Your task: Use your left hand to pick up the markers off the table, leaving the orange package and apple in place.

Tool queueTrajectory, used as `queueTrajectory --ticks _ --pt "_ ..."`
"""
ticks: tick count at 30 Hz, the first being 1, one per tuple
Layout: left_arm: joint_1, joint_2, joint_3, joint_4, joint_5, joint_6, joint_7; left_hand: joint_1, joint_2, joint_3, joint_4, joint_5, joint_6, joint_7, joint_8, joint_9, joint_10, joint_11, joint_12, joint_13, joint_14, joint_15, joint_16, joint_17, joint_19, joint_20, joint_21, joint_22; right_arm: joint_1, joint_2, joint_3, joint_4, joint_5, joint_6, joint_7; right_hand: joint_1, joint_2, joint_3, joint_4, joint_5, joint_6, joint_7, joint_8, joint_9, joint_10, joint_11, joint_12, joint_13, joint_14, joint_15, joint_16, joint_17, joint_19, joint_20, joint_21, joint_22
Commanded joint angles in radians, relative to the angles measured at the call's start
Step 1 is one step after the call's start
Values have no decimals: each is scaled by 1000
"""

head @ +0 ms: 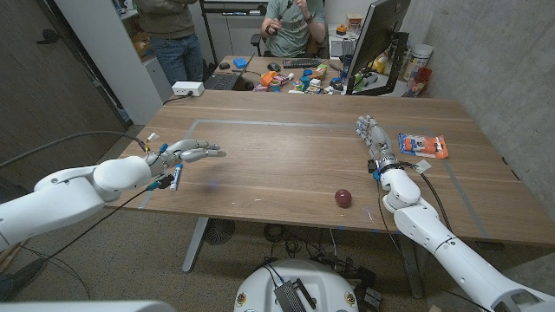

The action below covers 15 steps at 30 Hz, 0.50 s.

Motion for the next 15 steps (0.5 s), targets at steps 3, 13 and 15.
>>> queueTrajectory --ticks 3,13,15 --pt "180 -46 -217 -53 251 -12 -161 27 -6 8 0 8 3 -6 5 3 7 -16 9 2 16 -4 8 5 14 -3 9 3 5 0 3 11 -17 8 -14 2 21 6 -4 4 8 1 7 2 9 2 3 4 9 2 8 3 0 -5 -4 5" --pt "145 -44 -242 -39 418 -35 -360 41 -16 7 1 10 -6 -12 3 4 2 -23 8 3 14 -7 7 5 11 -6 7 4 -24 8 8 -25 -50 2 -84 2 21 6 -4 5 10 1 7 2 10 2 3 4 9 3 8 3 -2 -5 -4 5" --pt "133 -36 -244 -27 446 -46 -401 43 -17 7 1 10 -10 -13 1 4 0 -25 7 3 14 -8 7 5 11 -6 8 4 -29 10 9 -31 -55 1 -95 2 21 6 -4 5 9 0 6 2 11 3 3 4 9 3 8 3 -2 -5 -4 5"
